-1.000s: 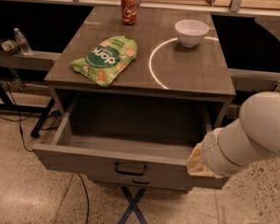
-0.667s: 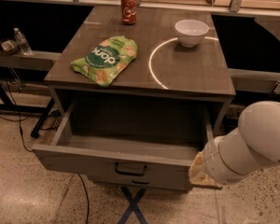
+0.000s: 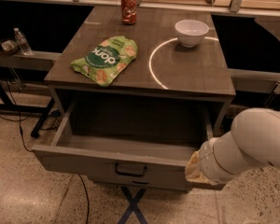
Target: Close top drawer
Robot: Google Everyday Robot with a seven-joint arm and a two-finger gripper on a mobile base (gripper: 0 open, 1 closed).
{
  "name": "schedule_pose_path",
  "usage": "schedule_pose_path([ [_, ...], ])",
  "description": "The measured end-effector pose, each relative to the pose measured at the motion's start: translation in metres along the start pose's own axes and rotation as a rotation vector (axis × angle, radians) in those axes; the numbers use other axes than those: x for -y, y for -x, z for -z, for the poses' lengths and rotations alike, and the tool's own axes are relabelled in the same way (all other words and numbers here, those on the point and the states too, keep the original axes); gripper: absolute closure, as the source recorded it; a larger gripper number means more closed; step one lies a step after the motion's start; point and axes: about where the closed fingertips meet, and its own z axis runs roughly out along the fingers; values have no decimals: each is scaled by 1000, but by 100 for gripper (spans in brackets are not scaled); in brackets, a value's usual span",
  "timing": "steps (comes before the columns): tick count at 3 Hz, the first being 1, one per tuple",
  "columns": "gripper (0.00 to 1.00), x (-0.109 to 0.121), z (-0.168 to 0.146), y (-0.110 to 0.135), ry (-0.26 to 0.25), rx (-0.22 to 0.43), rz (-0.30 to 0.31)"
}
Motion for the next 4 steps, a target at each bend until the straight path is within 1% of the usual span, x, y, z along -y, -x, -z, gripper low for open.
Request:
schedule_pose_path([
  [1,100,17,-28,-13,-35,6,-37],
  [2,100,27,-40,-21,-54,-2,-50],
  [3,100,48,-43,-18,-91,-2,-36],
  [4,100,78,-40,-7,-141,-3,-2],
])
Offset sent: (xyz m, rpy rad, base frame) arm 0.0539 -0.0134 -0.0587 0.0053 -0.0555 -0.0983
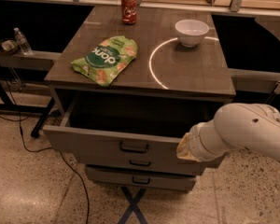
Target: Close top drawer
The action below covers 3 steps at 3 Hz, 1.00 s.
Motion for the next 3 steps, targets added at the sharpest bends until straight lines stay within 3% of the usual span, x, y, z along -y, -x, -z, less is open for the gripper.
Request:
schedule_pose_path([
  [3,100,81,-13,42,-98,30,78],
])
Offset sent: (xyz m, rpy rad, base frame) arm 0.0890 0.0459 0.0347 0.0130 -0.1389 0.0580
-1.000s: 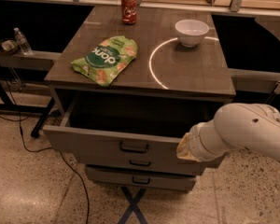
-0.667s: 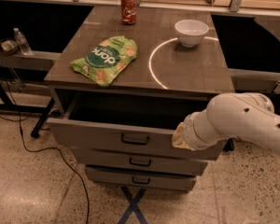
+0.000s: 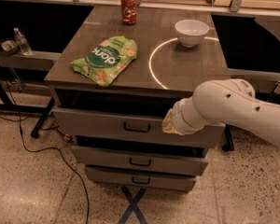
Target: Close top drawer
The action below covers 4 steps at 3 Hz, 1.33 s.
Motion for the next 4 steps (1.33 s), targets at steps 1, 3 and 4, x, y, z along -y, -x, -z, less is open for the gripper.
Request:
schedule_pose_path([
  [1,100,0,0,0,0,0,0],
  [3,100,11,2,-26,-46,-26,-49],
  [4,100,-3,27,-54,-61,-59,-91],
])
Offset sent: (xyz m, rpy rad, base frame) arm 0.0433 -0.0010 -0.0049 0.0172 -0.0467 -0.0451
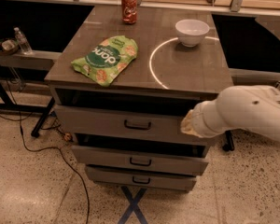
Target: Close top drawer
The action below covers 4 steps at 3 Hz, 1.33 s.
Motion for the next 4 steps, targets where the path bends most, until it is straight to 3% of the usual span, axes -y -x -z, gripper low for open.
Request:
schedule_pose_path([
  [1,100,-17,33,-32,21,-31,-47],
  [2,100,-11,85,-41,11,-39,-68],
  [3,100,12,141,-21,-26,-26,-47],
  [4,100,45,193,19,-83,17,-3],
])
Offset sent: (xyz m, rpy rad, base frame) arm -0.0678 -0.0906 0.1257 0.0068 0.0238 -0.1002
